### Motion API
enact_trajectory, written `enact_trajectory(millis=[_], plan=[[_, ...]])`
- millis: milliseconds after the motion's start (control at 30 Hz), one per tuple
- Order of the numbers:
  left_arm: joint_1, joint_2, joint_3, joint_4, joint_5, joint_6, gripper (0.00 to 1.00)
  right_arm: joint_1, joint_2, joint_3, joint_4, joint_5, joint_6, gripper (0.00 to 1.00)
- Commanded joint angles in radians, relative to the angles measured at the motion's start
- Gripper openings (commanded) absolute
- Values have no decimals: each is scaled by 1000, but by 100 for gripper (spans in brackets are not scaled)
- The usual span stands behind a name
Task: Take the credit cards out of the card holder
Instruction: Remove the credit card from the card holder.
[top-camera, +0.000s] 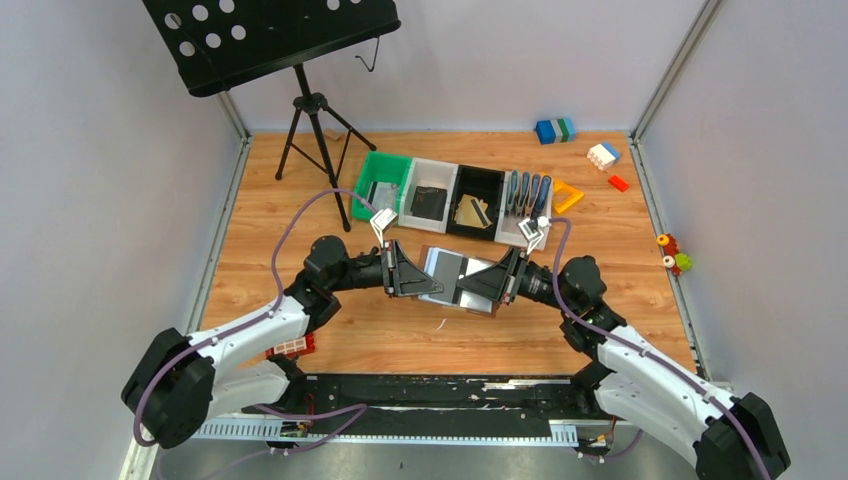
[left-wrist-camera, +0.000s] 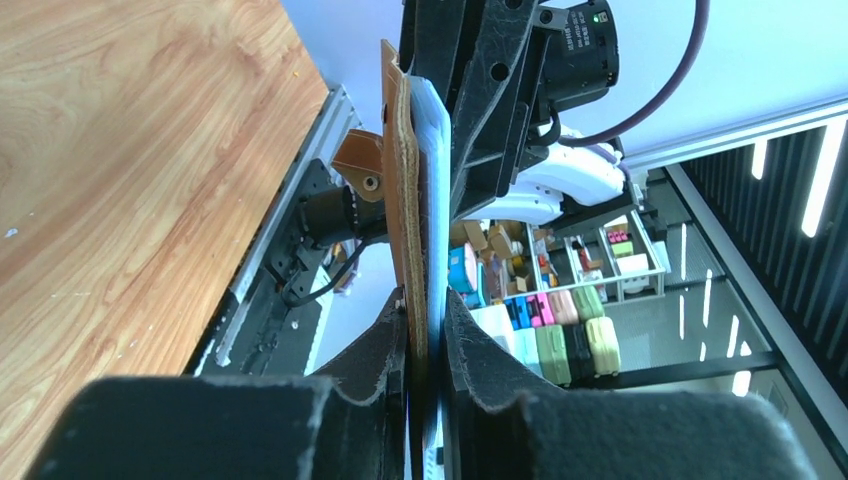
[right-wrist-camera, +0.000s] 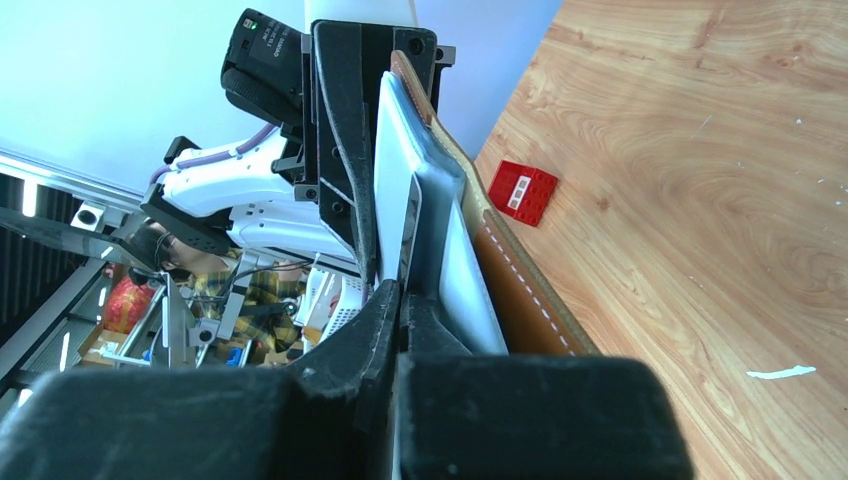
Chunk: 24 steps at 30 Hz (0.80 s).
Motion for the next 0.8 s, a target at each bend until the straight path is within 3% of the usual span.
enact_trajectory(millis=[0,133,500,667,767], plan=[[-27,-39,63,56,3,4,21,25,-52,27,-133,20,-53,0],[-23,-54,65,82,-5,-17,25,25,-69,23,-171,28,-62,0],[40,-131,19,41,-67,-20,19,14,-89,-5,-192,43,-62,0],[50,-128,14,41,-57,-21,4,11,-108,-13,-179,45,-59,0],[48,-114,18,70,-28,-37,0,11,-99,-9,-146,33,-52,19]])
